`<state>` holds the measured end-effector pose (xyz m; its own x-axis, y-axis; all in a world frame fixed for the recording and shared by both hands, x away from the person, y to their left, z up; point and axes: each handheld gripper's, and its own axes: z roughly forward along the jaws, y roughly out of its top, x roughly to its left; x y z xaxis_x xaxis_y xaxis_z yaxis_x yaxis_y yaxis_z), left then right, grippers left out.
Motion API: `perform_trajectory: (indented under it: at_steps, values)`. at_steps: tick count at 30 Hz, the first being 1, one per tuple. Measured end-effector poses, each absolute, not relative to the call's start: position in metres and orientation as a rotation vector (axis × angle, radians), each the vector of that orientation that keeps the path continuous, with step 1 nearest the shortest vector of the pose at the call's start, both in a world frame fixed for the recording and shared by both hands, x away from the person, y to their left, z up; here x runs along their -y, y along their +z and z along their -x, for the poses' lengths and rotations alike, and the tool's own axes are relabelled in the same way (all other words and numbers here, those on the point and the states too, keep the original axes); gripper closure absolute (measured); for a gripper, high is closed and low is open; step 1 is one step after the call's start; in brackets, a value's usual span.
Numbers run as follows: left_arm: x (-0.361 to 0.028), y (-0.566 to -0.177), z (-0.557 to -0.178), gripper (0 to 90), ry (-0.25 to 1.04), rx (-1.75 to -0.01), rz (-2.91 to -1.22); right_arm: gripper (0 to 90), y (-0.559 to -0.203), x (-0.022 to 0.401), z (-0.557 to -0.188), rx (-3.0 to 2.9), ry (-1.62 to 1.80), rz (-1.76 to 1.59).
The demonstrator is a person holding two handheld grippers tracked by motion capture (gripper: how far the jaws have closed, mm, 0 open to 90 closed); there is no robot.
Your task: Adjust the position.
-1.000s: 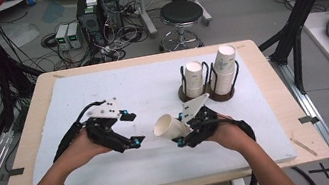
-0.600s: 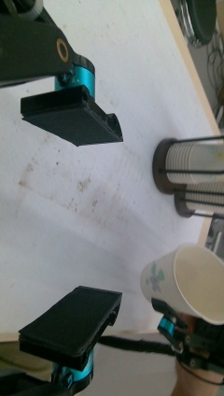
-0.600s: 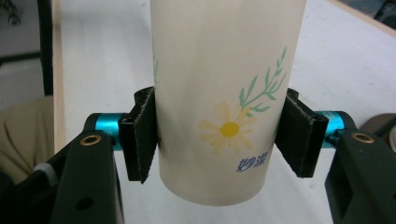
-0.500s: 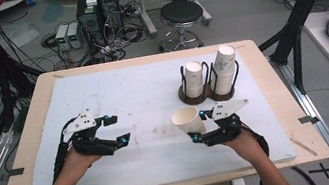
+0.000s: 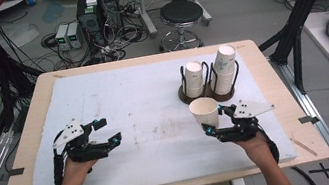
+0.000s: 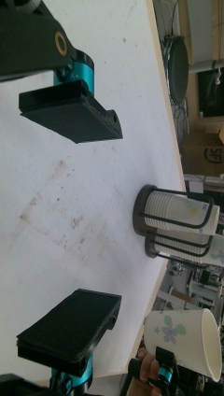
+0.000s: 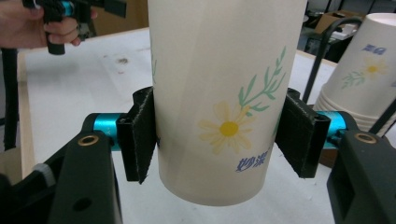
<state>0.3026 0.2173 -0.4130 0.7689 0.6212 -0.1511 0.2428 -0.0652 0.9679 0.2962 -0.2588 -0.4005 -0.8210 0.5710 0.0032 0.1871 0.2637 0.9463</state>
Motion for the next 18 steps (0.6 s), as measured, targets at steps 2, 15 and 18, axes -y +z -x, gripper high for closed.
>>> perform_trajectory:
  at_steps: [2,15,18]
  values:
    - [-0.218,-0.415,-0.301,17.7,0.359,-0.699,-1.644,36.4,-0.401,0.261,-0.296,-2.192,1.576,-0.697]
    - [-0.228,-0.42,-0.299,17.7,0.38,-0.722,-1.624,36.2,-0.4,0.265,-0.295,-2.126,1.613,-0.719]
    - [-0.229,-0.418,-0.298,17.7,0.389,-0.718,-1.62,36.2,-0.4,0.266,-0.294,-2.111,1.622,-0.724]
